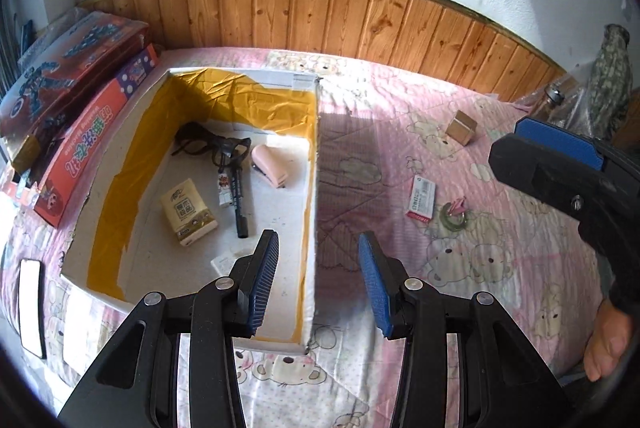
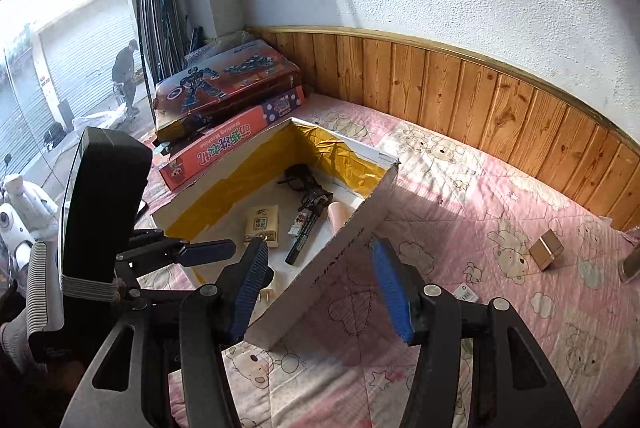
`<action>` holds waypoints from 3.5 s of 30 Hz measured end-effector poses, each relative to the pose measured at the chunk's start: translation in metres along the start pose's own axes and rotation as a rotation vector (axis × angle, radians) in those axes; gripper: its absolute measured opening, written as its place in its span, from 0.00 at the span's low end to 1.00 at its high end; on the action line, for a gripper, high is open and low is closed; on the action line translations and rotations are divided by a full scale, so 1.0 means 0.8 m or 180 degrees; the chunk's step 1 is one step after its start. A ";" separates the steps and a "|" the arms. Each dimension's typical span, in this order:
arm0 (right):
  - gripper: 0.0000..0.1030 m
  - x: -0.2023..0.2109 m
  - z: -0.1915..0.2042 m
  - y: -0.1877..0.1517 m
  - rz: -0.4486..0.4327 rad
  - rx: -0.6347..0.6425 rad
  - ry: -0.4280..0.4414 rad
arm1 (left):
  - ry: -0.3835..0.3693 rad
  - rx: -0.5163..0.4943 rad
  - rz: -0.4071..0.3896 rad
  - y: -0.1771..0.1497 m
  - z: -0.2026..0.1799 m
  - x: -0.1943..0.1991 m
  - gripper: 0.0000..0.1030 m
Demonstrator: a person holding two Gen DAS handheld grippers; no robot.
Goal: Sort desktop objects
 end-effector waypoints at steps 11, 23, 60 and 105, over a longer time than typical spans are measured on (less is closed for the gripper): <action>0.55 -0.014 -0.195 -0.081 0.0490 -0.1188 -0.0648 | -0.0586 -0.0425 0.0379 -0.011 -0.091 -0.061 0.46; 0.53 -0.127 -0.238 -0.161 0.1161 -0.1041 -0.0691 | -0.0567 -0.0511 0.0755 -0.006 -0.133 -0.179 0.46; 0.34 -0.106 -0.297 -0.123 0.0891 -0.1351 -0.0327 | -0.0944 0.0699 0.0816 0.037 -0.095 -0.297 0.48; 0.34 -0.060 -0.225 -0.091 0.0634 -0.1194 -0.0290 | -0.0516 0.0060 0.0426 0.044 -0.116 -0.196 0.13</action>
Point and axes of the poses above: each gripper's, at about its wrist camera, not at the fingertips, and x roughly against the way its jaws point, z to its left, y to its top, the point moved 2 cm from there along -x, roughly the way its jaws point, and after that the axes turned 1 degree about -z, right-handed, at the moved point
